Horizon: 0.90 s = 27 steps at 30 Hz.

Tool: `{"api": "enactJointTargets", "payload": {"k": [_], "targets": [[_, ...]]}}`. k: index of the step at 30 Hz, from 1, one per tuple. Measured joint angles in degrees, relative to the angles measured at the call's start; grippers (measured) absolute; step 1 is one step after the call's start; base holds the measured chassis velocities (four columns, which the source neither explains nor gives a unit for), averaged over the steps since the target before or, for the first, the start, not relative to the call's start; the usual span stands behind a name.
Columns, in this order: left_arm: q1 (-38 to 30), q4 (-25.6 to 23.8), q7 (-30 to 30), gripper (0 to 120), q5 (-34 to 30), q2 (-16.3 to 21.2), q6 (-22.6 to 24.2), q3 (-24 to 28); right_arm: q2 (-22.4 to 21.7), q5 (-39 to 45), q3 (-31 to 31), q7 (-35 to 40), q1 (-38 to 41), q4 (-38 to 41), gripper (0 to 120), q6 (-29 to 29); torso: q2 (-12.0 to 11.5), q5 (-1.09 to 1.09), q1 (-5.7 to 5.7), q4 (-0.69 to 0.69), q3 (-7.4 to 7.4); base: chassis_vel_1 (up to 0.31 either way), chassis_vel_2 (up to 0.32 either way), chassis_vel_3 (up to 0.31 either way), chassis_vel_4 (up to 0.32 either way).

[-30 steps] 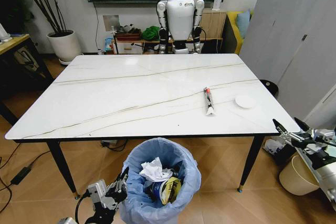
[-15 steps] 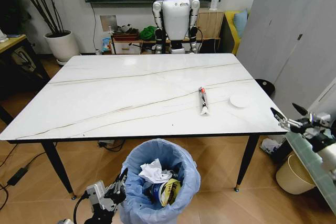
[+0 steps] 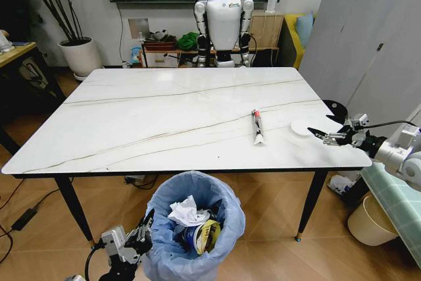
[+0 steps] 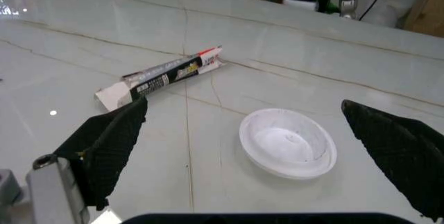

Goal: Pick up the trash bin and place the trash from the table into it.

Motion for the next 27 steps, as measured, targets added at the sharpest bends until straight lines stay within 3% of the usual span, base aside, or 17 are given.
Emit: {"api": "enactJointTargets", "payload": {"k": [5, 12, 18, 27], "targets": [[0.02, 0.06, 0.00, 0, -0.06, 0.50, 0.01, 0.02, -1.24, -0.28, -5.30, -0.14, 3.67, -1.01, 100, -0.07, 0.01, 0.00, 0.00, 0.01, 0.00, 0.000, 0.000, 0.000, 0.000], [0.09, 0.08, -0.12, 0, -0.91, 1.40, 0.10, -0.80, -1.04, -0.27, -18.02, -0.01, 16.20, -3.18, 100, -1.28, 0.00, 0.00, 0.00, 0.04, 0.00, 0.000, 0.000, 0.000, 0.000], [-0.43, 0.17, -0.21, 0, -1.47, 1.39, 0.20, -1.10, -0.03, -0.33, -21.85, -0.01, 21.10, -4.25, 100, -2.28, 0.00, -0.01, 0.00, 0.05, 0.00, 0.000, 0.000, 0.000, 0.000], [-0.74, 0.25, -0.28, 0, -1.88, 1.07, 0.25, -1.33, 1.51, -1.45, -24.20, -0.13, 22.50, -5.72, 100, -2.80, 0.00, 0.01, 0.00, 0.03, 0.00, 0.000, 0.000, 0.000, 0.000]]}}
